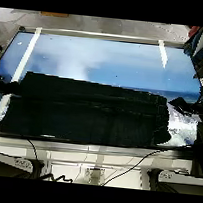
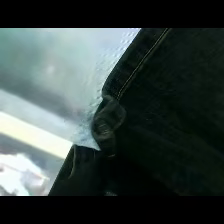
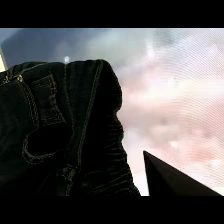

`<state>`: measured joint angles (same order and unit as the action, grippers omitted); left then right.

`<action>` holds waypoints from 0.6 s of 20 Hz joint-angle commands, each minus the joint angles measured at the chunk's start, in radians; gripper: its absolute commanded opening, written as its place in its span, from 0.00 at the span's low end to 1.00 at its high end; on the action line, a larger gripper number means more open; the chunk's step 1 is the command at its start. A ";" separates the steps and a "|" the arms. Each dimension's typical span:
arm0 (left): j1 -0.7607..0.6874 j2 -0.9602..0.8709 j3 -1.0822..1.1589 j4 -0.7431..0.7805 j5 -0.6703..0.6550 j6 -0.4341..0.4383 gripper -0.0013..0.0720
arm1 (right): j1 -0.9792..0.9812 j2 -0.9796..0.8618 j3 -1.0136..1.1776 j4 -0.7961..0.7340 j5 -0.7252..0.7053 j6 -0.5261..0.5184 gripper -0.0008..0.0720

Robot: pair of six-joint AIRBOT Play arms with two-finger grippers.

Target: Fold the clothes and pants, and hang the long-sleeved shirts on hangers.

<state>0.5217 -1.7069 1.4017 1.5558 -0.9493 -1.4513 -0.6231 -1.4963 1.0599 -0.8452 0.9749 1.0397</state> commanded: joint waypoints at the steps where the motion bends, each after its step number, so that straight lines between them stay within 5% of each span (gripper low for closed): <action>1: -0.006 -0.030 0.002 0.007 -0.005 0.000 0.88 | 0.000 0.000 0.002 0.000 0.003 0.000 0.99; 2: -0.006 -0.020 0.002 0.007 -0.005 0.000 0.97 | 0.000 0.000 0.007 -0.001 0.007 0.000 0.98; 5: -0.006 0.047 0.002 0.011 0.003 0.002 0.97 | 0.000 0.000 0.056 -0.023 0.082 0.009 0.95; 9: -0.002 0.193 0.002 0.023 0.003 0.023 0.96 | 0.000 0.014 0.171 -0.216 0.253 0.200 0.95; 10: -0.002 0.232 0.002 0.023 -0.015 0.024 0.88 | 0.000 0.026 0.197 -0.269 0.312 0.240 0.90; 12: -0.003 0.309 0.002 0.023 -0.083 0.030 0.49 | 0.000 0.064 0.220 -0.360 0.428 0.281 0.63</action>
<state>0.5182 -1.4914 1.4033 1.5757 -0.9726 -1.4342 -0.6231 -1.4662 1.2301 -1.0557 1.2324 1.2182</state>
